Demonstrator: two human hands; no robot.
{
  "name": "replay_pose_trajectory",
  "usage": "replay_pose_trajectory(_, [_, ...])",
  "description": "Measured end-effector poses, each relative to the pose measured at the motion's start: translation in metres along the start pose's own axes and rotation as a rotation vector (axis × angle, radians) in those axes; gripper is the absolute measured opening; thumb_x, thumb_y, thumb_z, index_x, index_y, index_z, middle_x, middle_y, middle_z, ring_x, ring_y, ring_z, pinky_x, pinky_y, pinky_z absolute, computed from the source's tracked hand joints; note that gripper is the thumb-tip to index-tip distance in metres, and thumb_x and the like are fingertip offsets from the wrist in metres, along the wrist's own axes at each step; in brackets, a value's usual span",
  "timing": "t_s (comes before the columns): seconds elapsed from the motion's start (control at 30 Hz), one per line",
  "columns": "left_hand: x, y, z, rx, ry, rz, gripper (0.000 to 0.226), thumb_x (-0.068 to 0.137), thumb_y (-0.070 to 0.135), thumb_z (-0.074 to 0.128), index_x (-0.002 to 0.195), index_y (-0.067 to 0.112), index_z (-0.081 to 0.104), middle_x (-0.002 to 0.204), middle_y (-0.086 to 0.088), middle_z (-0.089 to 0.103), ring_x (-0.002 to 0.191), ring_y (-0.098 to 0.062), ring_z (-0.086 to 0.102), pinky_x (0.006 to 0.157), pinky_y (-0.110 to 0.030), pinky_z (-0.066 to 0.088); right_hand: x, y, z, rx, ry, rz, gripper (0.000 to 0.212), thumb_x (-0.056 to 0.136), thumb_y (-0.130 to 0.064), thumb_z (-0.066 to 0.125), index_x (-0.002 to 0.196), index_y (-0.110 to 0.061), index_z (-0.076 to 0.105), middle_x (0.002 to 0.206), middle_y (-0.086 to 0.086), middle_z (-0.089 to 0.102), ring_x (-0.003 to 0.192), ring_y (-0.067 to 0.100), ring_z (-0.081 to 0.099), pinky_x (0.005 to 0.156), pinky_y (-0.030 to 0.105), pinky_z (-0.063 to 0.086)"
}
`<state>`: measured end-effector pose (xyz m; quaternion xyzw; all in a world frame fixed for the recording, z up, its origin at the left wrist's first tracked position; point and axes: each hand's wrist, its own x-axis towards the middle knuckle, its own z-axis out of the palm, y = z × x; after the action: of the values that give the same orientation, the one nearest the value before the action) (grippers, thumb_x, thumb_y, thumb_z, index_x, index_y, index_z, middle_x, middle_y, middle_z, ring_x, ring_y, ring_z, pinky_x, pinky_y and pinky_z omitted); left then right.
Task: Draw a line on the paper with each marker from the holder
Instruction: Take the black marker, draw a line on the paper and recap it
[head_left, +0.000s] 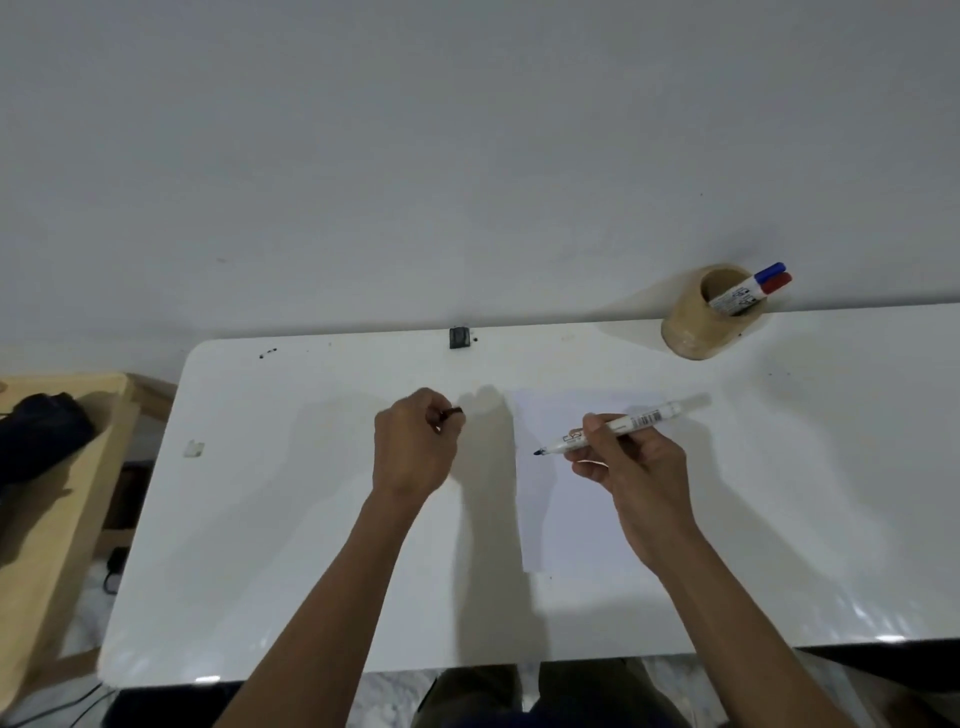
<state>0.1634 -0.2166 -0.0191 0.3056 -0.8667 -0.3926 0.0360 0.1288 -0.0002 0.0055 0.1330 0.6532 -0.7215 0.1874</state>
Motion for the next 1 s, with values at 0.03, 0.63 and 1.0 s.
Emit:
replay_pose_trajectory(0.03, [0.011,-0.002,0.004,0.066,0.004,0.027,0.009,0.089,0.019,0.071,0.09,0.01,0.071,0.08,-0.002,0.072,0.075,-0.02,0.067,0.071,-0.026,0.048,0.001,0.003,-0.001,-0.013,0.009,0.004,0.013,0.095,-0.017,0.068,0.094,-0.004,0.072,0.084,0.01,0.078,0.079,0.022,0.074,0.069,0.028,0.059])
replay_pose_trajectory(0.63, [0.04,-0.011,0.015,0.339,-0.097,-0.033,0.037,0.092,0.029,0.067,0.121,0.008,0.061,0.119,-0.011,0.059,0.119,-0.031,0.054,0.08,-0.043,0.05,0.012,0.016,-0.005,-0.084,0.073,-0.037,0.015,0.083,-0.008,0.081,0.092,-0.001,0.071,0.075,0.007,0.075,0.067,0.014,0.073,0.06,0.025,0.06])
replay_pose_trajectory(1.0, [-0.041,-0.026,0.066,0.447,-0.137,0.477,0.051,0.1,0.05,0.041,0.144,0.025,0.047,0.15,-0.007,0.05,0.137,-0.03,0.046,0.11,-0.053,0.04,0.069,0.021,0.001,-0.166,-0.058,-0.194,0.016,0.077,0.002,0.085,0.088,-0.002,0.073,0.085,0.007,0.077,0.078,0.017,0.075,0.074,0.03,0.062])
